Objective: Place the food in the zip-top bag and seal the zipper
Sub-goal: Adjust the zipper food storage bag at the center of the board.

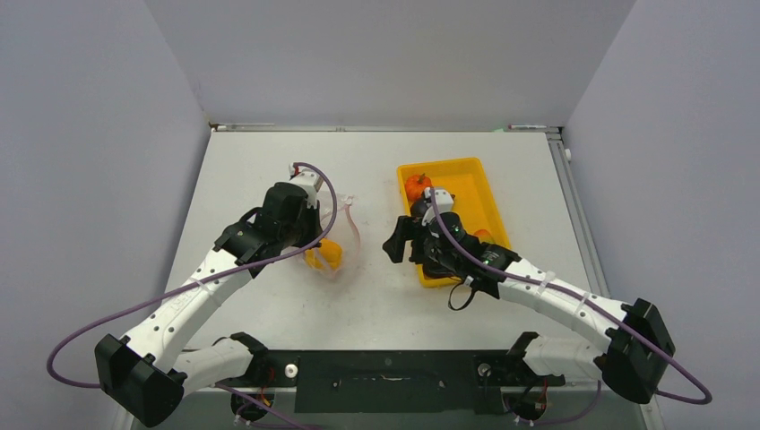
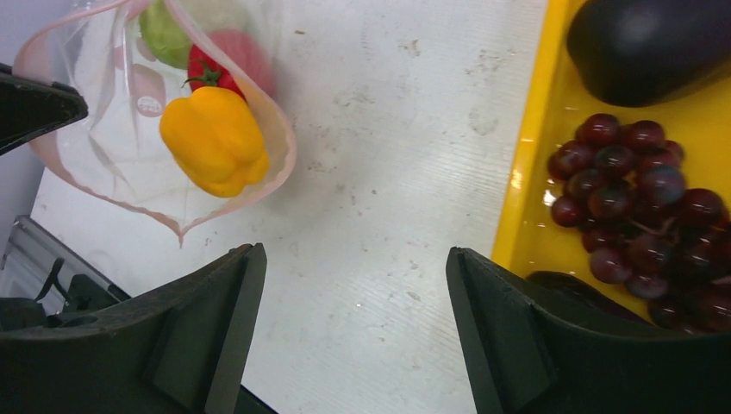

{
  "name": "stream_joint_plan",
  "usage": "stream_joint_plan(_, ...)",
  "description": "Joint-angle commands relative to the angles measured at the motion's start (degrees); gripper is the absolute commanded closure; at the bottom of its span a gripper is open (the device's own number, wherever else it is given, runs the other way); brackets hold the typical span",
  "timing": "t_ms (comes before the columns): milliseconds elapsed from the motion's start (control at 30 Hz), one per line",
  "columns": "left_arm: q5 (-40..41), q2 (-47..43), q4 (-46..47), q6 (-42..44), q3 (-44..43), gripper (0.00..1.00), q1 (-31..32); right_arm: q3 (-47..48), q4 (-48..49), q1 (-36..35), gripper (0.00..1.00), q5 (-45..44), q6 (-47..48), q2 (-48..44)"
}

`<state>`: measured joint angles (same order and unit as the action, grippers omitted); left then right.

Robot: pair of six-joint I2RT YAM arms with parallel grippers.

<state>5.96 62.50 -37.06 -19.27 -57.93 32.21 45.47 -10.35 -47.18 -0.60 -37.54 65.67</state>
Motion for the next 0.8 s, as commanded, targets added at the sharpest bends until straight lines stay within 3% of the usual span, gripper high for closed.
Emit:
stream_joint_plan(0, -0.16, -0.25, 1.36, -0.33, -1.52, 1.00, 0.29, 0.78, 8.43, -3.12, 0.23, 0.78, -4.47, 3.71)
stream_joint_plan(767, 0.02, -0.36, 1.25, -0.20, -1.56, 1.00, 0.49, 3.54, 25.30, -6.11, 0.31, -2.67, -13.59, 21.99)
